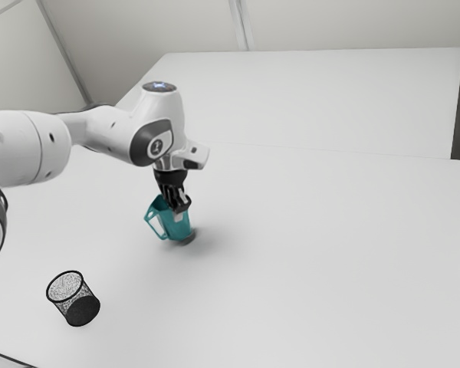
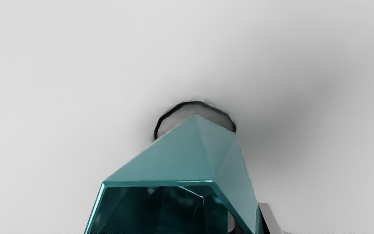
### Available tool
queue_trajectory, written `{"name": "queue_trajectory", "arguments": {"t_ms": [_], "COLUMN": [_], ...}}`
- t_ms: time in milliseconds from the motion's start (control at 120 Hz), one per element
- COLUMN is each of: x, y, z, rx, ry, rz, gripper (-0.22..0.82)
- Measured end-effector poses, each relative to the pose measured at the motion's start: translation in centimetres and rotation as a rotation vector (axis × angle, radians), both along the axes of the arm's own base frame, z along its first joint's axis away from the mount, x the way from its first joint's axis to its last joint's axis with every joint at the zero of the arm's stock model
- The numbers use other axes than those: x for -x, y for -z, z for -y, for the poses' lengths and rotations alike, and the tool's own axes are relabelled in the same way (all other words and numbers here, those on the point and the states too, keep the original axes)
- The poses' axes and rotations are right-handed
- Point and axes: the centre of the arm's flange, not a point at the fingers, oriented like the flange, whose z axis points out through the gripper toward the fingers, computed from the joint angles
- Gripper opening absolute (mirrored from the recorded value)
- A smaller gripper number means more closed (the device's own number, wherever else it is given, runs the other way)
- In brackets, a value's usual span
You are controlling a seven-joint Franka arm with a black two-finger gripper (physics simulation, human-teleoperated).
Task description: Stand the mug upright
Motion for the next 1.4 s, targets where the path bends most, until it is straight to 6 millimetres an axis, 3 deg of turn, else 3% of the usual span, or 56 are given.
{"name": "queue_trajectory", "arguments": {"t_ms": [208, 400, 525, 700, 817, 958, 1067, 1250, 1358, 1400], "x": [0.1, -0.1, -0.2, 0.0, -0.1, -0.4, -1.3, -3.3, -3.4, -3.2], "y": [0.4, 2.7, 3.0, 3.1, 2.3, -1.3, -5.8, -16.1, -22.5, -24.1], "z": [1.0, 0.7, 0.8, 0.9, 1.1, 0.6, 0.2, -0.3, -1.2, -1.2], "rx": [-0.051, -0.063, -0.062, -0.053, -0.047, -0.023, -0.002, 0.005, 0.002, 0.003], "ry": [-0.017, -0.073, -0.1, -0.126, -0.136, -0.158, -0.177, -0.206, -0.238, -0.243], "rz": [0.021, 0.01, 0.019, 0.022, 0.04, 0.102, 0.174, 0.28, 0.323, 0.323], "gripper": [-0.18, -0.18, -0.17, 0.21, 0.38, 0.49, 0.53, 0.57, 0.59, 0.59]}}
